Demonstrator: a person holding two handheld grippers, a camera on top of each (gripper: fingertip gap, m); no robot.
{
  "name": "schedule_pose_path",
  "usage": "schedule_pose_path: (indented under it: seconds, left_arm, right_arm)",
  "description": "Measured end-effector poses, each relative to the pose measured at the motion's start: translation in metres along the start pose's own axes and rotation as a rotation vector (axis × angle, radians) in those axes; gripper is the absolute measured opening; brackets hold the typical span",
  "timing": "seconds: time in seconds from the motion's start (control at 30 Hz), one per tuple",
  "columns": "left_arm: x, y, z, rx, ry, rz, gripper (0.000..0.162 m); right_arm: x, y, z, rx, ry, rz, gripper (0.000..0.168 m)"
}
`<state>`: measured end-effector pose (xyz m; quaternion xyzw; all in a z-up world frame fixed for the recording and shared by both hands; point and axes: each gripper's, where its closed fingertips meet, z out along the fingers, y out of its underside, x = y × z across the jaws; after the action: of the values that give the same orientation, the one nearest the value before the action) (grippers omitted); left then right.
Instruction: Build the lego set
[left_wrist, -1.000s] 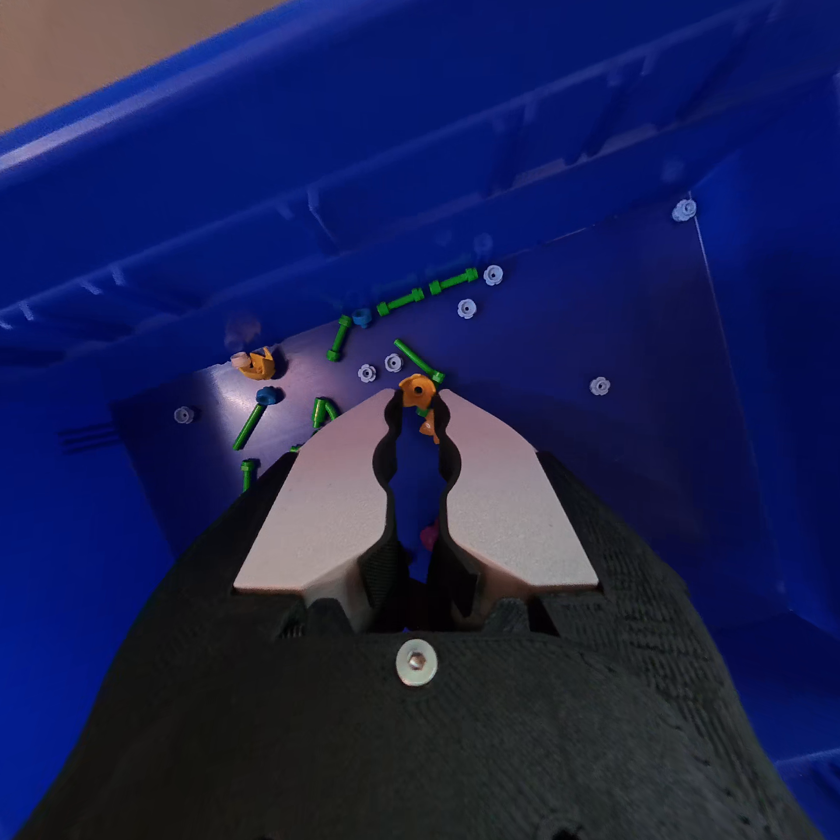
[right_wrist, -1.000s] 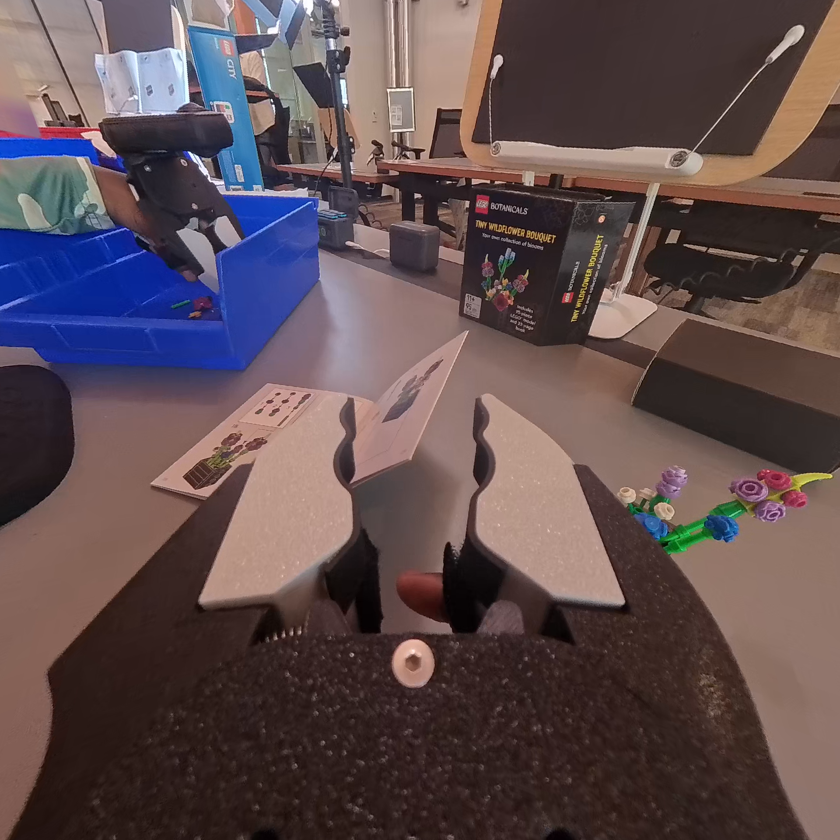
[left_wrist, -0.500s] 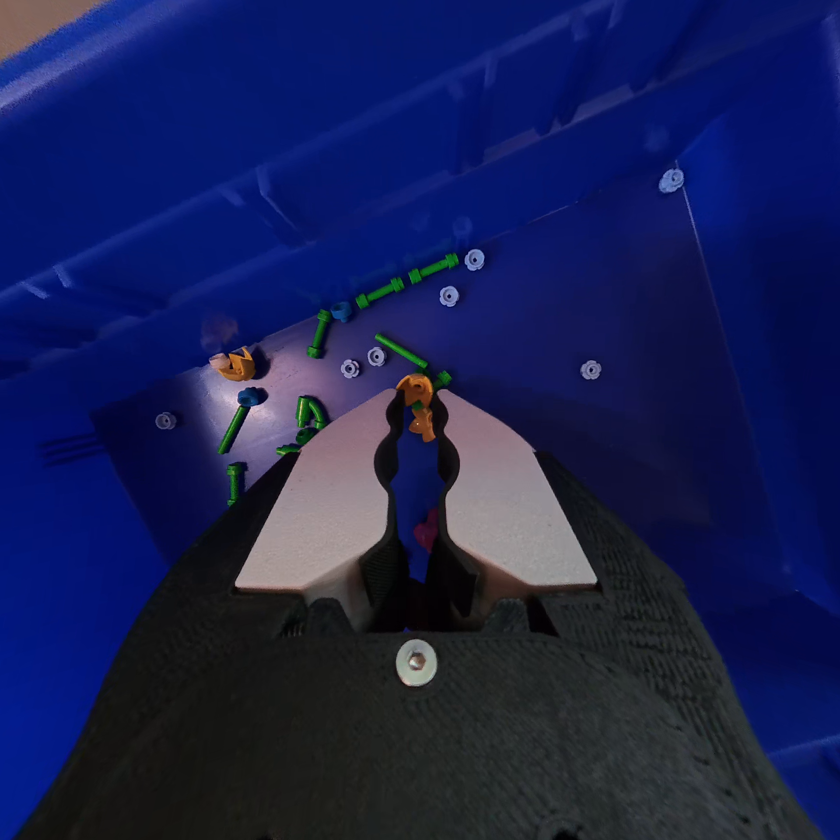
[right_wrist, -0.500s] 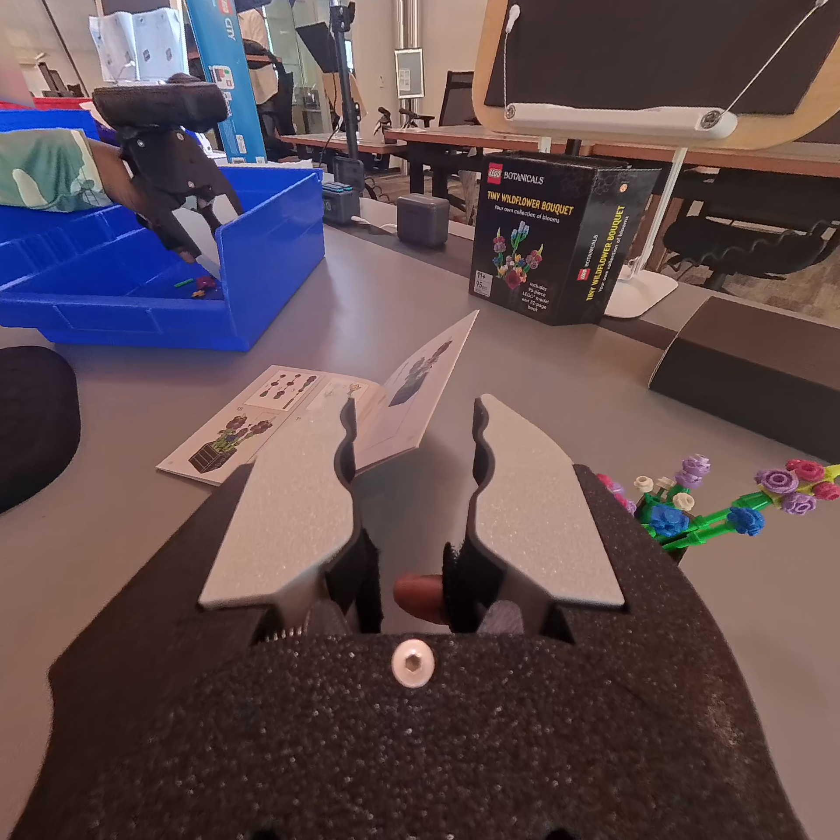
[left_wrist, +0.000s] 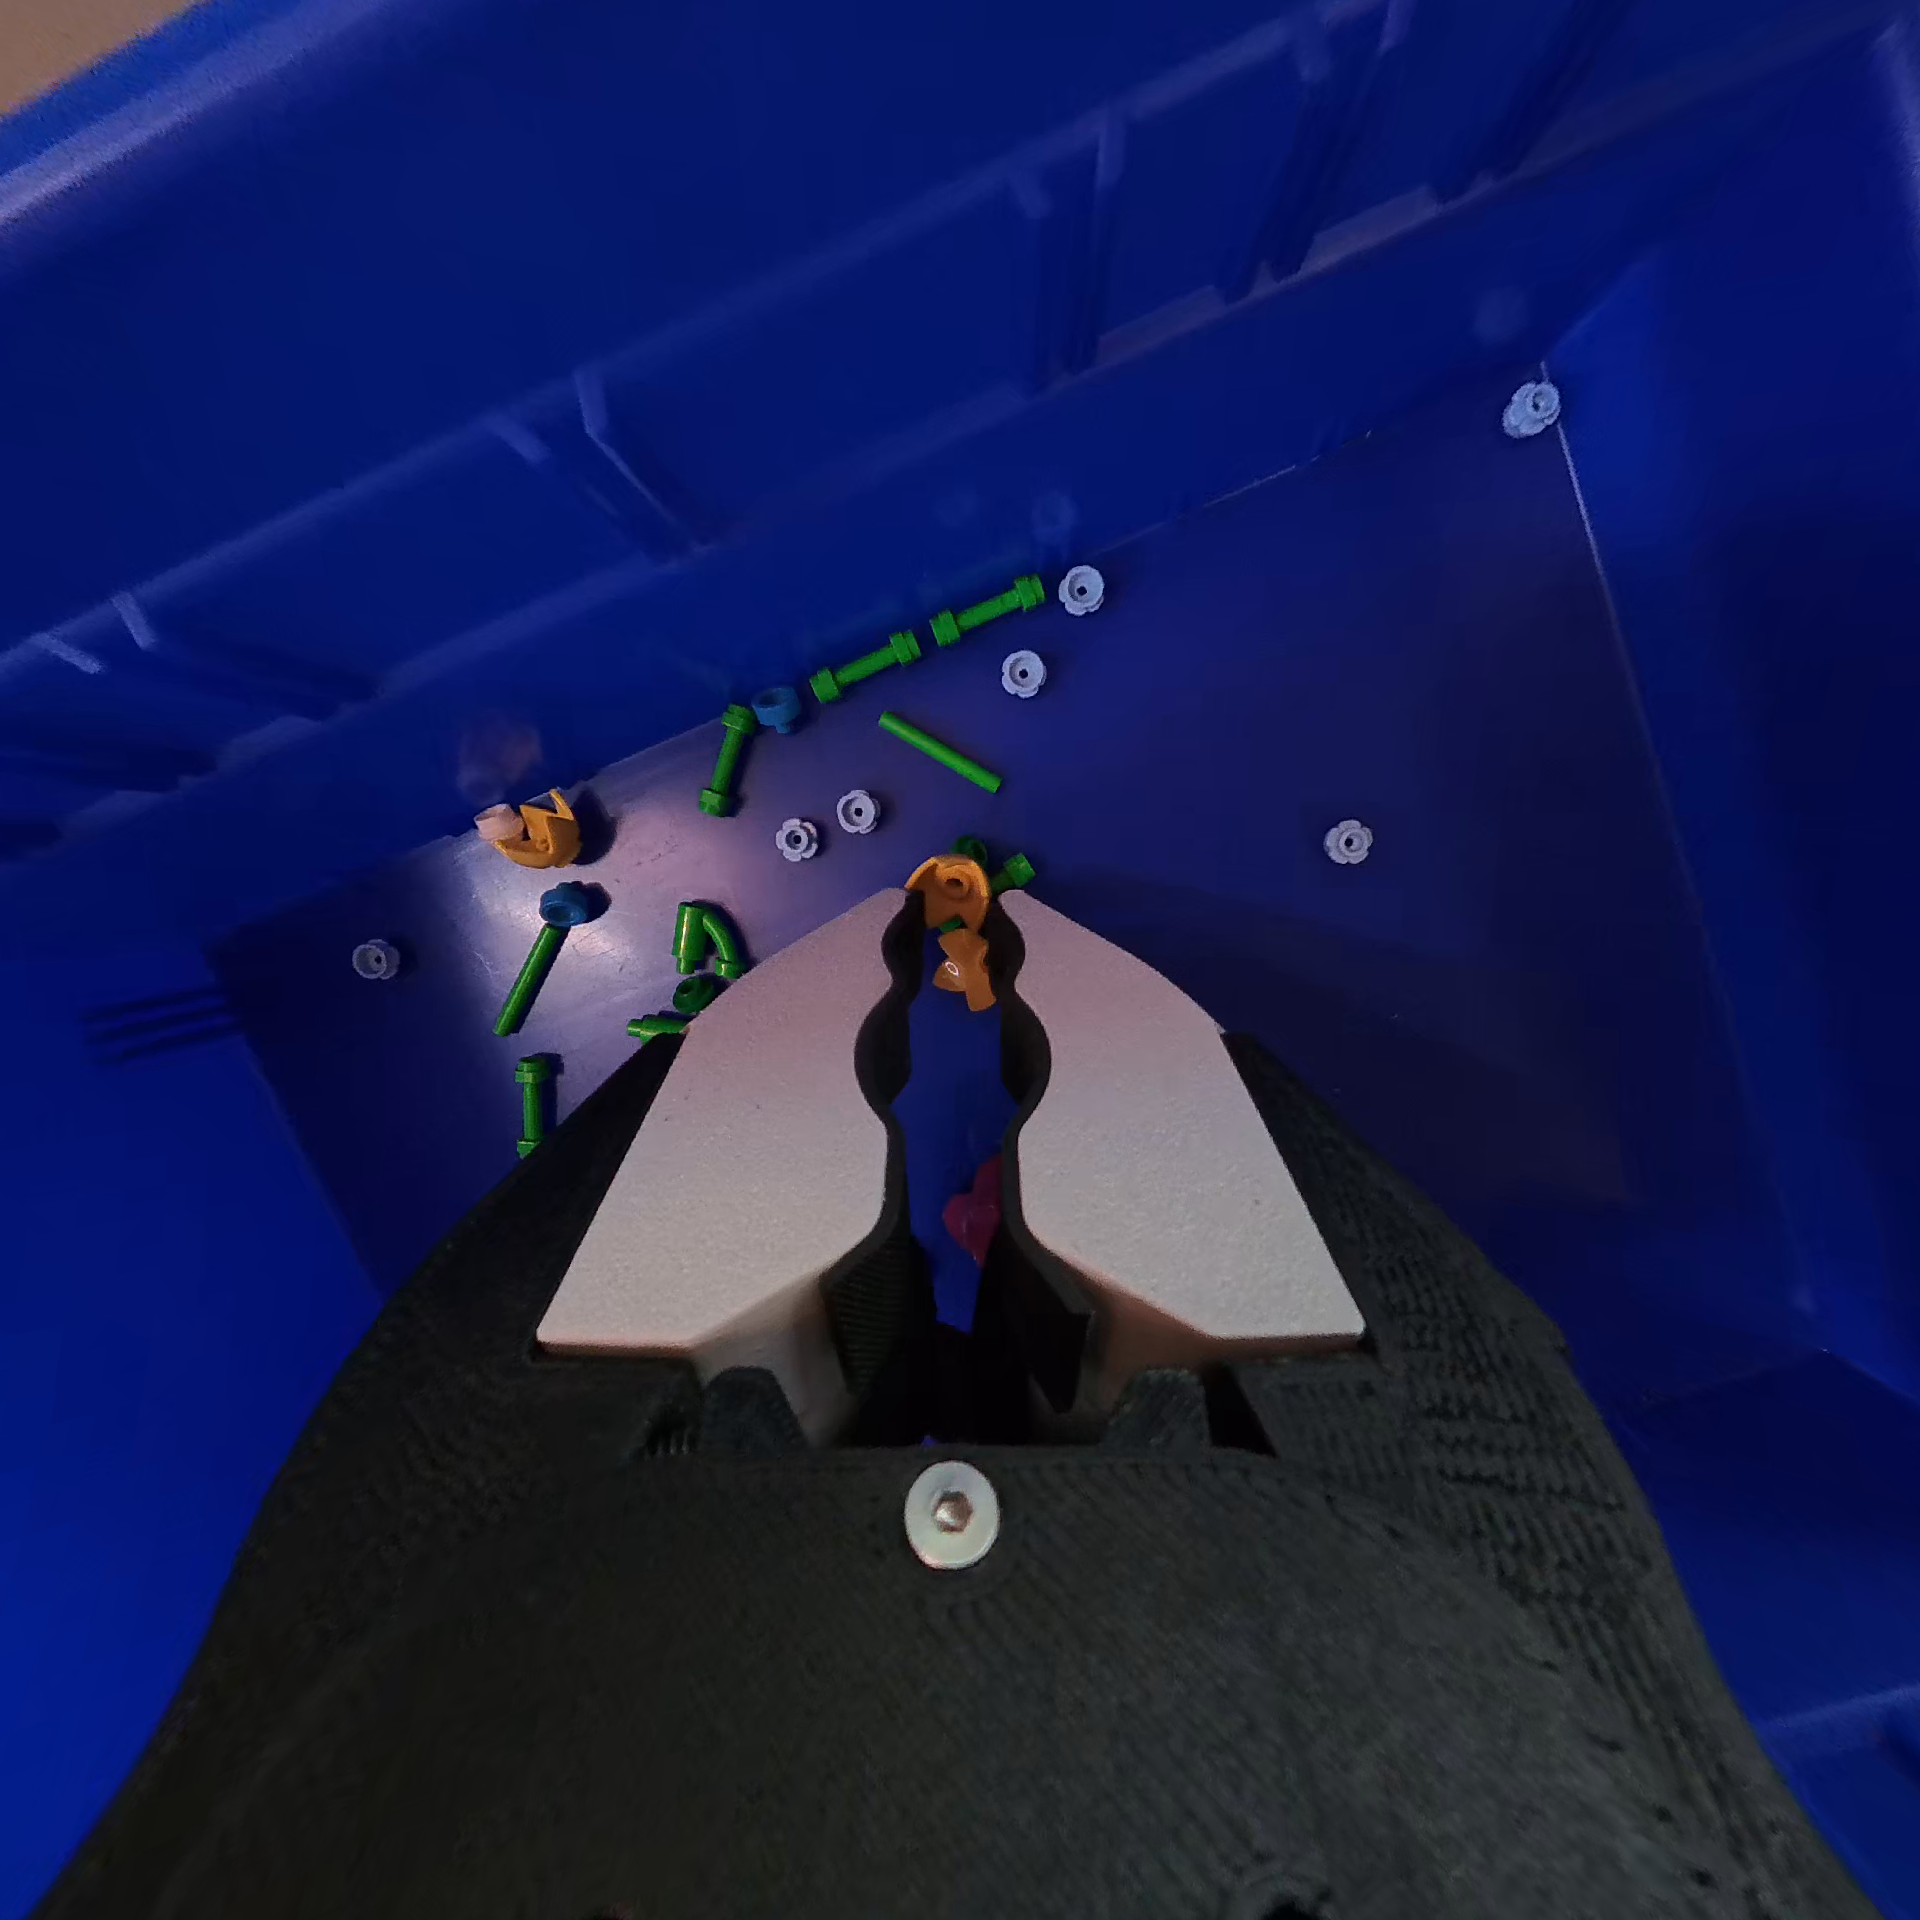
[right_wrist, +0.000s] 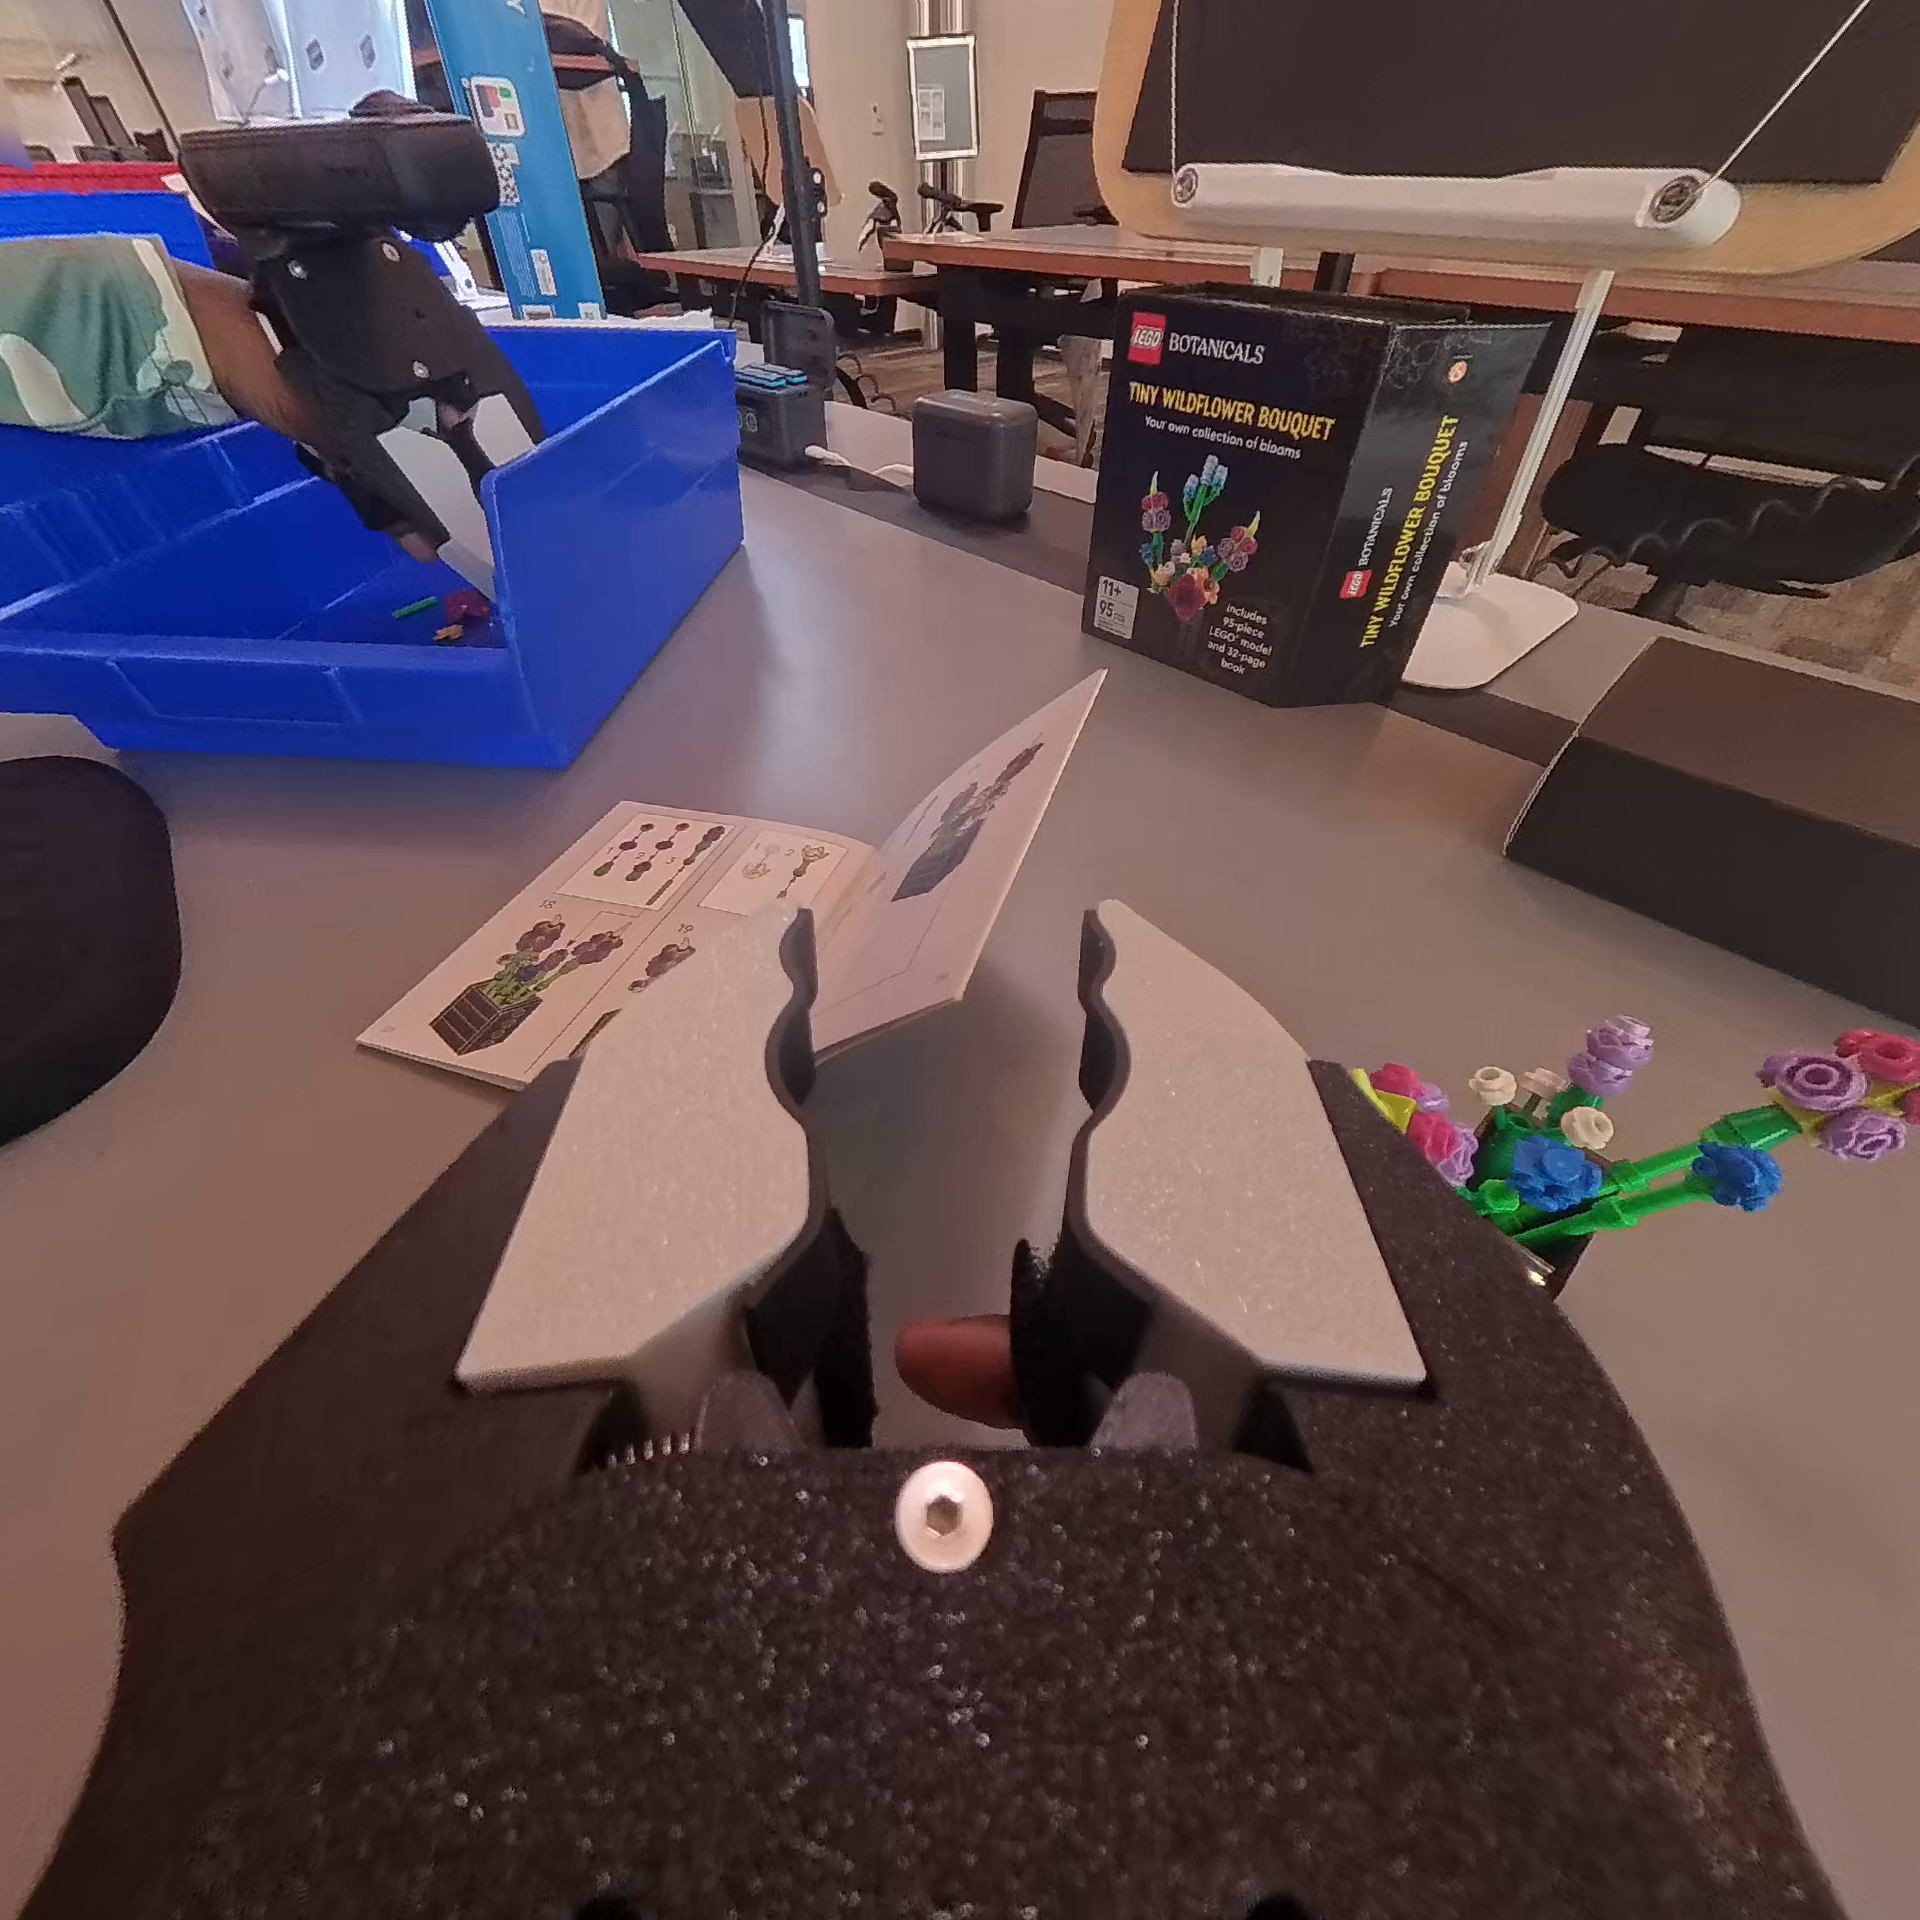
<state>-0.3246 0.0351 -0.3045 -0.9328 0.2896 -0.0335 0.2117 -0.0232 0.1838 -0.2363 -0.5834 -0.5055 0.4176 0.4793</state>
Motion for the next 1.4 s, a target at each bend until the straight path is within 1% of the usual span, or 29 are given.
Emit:
schedule_pose_path:
  seconds: [0.6, 0.83, 1.07, 1.27, 1.33, 1.4]
  left_arm:
    - [0.0, -0.001, 0.0, 0.008, 0.001, 0.004, 0.013]
    - [0.002, -0.002, 0.0, 0.017, 0.009, 0.012, 0.027]
    - [-0.004, -0.011, -0.004, 0.074, -0.021, 0.001, 0.034]
    - [-0.025, -0.022, -0.017, 0.173, -0.138, -0.046, 0.032]
    - [-0.022, -0.021, -0.016, 0.174, -0.11, -0.053, 0.031]
    - [-0.016, -0.017, -0.012, 0.14, -0.077, -0.043, 0.031]
  right_arm:
    - [-0.002, 0.008, 0.001, -0.058, -0.017, 0.028, 0.042]
    - [-0.002, 0.008, 0.001, -0.061, -0.018, 0.023, 0.042]
    - [-0.004, 0.008, 0.002, -0.066, -0.021, 0.015, 0.043]
    - [-0.004, 0.008, 0.002, -0.065, -0.021, 0.016, 0.043]
    - [-0.005, 0.008, 0.002, -0.066, -0.022, 0.013, 0.043]
    - [-0.005, 0.008, 0.002, -0.067, -0.023, 0.01, 0.043]
